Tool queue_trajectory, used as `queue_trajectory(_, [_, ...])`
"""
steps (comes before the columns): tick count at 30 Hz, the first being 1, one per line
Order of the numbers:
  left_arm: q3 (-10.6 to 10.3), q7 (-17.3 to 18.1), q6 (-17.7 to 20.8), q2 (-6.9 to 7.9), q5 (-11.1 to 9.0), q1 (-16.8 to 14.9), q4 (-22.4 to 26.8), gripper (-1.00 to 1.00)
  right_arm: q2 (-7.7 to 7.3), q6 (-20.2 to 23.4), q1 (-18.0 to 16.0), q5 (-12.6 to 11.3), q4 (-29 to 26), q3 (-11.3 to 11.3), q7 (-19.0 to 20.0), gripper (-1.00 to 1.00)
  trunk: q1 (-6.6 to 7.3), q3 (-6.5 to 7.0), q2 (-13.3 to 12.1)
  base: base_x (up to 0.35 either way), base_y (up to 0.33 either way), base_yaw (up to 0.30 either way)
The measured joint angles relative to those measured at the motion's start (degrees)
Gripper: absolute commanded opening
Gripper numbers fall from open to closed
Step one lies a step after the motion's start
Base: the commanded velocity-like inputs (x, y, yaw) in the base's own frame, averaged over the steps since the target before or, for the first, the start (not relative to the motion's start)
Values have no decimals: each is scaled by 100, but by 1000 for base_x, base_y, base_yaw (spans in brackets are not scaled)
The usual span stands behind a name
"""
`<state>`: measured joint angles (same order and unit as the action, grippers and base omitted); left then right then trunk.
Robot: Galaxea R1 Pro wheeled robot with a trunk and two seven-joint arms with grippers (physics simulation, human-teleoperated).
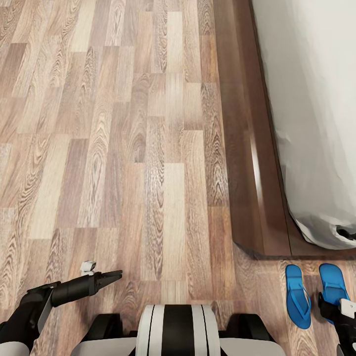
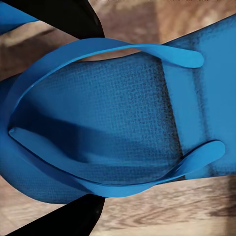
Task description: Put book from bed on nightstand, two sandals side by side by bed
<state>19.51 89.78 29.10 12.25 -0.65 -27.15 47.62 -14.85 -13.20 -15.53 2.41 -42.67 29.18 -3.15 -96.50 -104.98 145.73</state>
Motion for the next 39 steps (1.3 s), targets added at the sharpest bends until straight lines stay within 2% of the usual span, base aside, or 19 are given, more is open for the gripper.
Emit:
queue_trajectory(7, [2,0,-1,-1,1,0,-1,100,1,4,0,-1,17,4,-6,-100,0,0,0,0,0,0])
queue_trajectory(18, [5,0,0,5,1,0,0,100,0,2,0,-1,436,11,-16,-100,0,0,0,0,0,0])
queue_trajectory(39, [3,0,0,5,1,0,2,100,0,0,0,24,441,4,-15,-100,0,0,0,0,0,0])
